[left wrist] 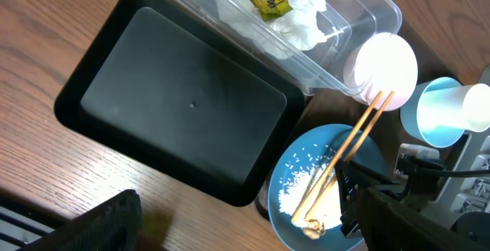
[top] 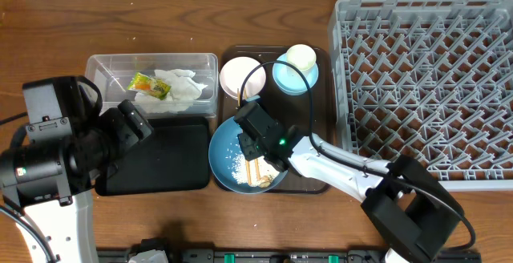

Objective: Sort waste into correct bins and load items into the dishwasher rack
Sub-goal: 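Lower the right gripper and grasp the wooden chopsticks in the bowl, then carry one chopstick right and place it in the dish rack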

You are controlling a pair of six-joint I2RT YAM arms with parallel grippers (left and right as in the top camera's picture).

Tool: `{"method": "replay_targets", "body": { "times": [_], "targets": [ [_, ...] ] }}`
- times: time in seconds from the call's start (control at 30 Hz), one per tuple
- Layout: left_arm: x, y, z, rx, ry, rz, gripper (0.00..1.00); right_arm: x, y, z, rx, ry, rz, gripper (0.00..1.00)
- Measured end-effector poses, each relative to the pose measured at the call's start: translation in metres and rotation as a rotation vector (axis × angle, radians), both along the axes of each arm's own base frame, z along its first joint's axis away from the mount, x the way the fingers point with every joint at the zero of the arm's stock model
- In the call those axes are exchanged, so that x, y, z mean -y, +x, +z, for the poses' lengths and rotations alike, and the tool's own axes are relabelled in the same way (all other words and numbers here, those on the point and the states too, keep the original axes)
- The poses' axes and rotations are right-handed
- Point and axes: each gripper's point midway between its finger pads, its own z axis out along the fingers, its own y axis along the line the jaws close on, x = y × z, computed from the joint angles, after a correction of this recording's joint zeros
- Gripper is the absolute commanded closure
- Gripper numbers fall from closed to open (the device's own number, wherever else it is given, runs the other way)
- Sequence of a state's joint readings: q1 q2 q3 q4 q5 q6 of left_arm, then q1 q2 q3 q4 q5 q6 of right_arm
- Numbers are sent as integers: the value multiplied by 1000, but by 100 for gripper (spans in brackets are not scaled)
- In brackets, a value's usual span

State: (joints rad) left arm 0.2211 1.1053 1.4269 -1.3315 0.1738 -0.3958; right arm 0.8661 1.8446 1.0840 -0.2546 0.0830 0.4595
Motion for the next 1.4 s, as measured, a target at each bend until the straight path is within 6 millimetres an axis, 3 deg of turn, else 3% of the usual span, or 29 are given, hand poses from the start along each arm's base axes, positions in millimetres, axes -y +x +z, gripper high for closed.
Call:
{"method": "replay_targets", "body": {
  "times": [0.27,0.4,0.5,0.6,0.77,1.0,1.1,1.2,1.4],
  "targets": [
    [0,0,0,0,0,0,9,3,-2,-25,-33,-39,-4,84],
    [0,0,0,0,0,0,9,1,-1,-25,-29,-34,-5,86],
    [0,0,0,0,0,0,9,1,0,-25,-28,-33,-5,98],
    [0,0,0,0,0,0,9,1,0,-23,-26,-28,-9,99],
    [0,0,0,0,0,0,9,0,1,0,1,3,-10,99],
    [0,0,0,0,0,0,9,2,0,62,78,88,-7,99],
    [0,0,0,-1,0,0,9,13,-1,81,122,65,19,99],
    [0,0,0,-1,0,0,9,40,2,93,163,-26,28,99],
    [0,0,0,-1,0,0,9,130,28,104,189,-224,-113,99]
  ]
}}
